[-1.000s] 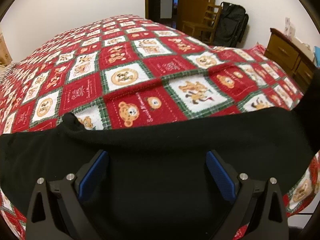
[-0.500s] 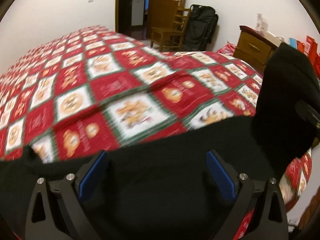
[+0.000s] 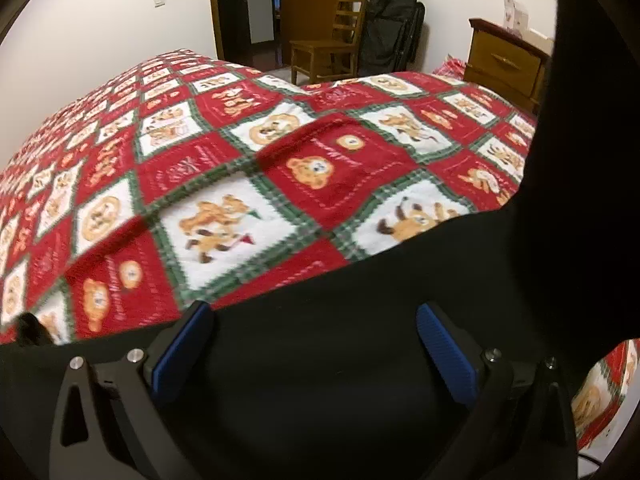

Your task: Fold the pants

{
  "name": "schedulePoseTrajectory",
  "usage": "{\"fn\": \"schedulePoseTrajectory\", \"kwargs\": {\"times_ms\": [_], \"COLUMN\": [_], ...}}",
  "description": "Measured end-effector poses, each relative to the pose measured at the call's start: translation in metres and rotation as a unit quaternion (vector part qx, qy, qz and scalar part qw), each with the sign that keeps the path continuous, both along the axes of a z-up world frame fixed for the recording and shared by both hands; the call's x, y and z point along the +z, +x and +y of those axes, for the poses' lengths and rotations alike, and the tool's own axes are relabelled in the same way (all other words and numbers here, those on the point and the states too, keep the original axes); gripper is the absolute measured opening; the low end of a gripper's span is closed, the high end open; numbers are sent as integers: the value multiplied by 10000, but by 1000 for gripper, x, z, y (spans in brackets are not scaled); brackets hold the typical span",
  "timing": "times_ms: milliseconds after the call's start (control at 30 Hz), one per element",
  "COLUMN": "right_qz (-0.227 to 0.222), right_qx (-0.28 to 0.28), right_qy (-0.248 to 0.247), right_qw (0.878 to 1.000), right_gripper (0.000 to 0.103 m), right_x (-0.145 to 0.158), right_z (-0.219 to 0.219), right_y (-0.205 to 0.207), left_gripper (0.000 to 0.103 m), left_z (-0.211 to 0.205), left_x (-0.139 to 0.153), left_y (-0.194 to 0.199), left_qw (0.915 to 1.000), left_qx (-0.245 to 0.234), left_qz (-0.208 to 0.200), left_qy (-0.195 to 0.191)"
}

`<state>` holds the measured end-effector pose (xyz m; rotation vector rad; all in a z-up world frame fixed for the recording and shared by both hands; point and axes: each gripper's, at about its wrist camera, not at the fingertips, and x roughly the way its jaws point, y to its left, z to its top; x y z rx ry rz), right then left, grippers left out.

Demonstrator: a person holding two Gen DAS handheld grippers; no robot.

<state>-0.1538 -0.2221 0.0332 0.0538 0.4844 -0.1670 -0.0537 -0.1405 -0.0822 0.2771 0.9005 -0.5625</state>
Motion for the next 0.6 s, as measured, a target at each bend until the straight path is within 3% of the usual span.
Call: {"fn": "schedulePoseTrajectory", "kwargs": {"times_ms": [100,300,600], "right_qz": [60,315,932], "right_qx": [259,1024,1796], "right_qy": [-196,-715,-2185], "right_qw": [9995,9917,9546], "right_gripper": [7,7,7], "right_x": [-6,-41,-129], "right_z": [21,77,152], "right_y": [8,28,50], "left_gripper": [103,103,103], "left_z": [28,114,188], "left_x": [16,30,13], "left_y": [8,25,33], "left_qw": [9995,9931,9841], "left_qx": [249,927,1646], "left_qz": [-95,107,69], "left_qy": [-191,-706,-660]}}
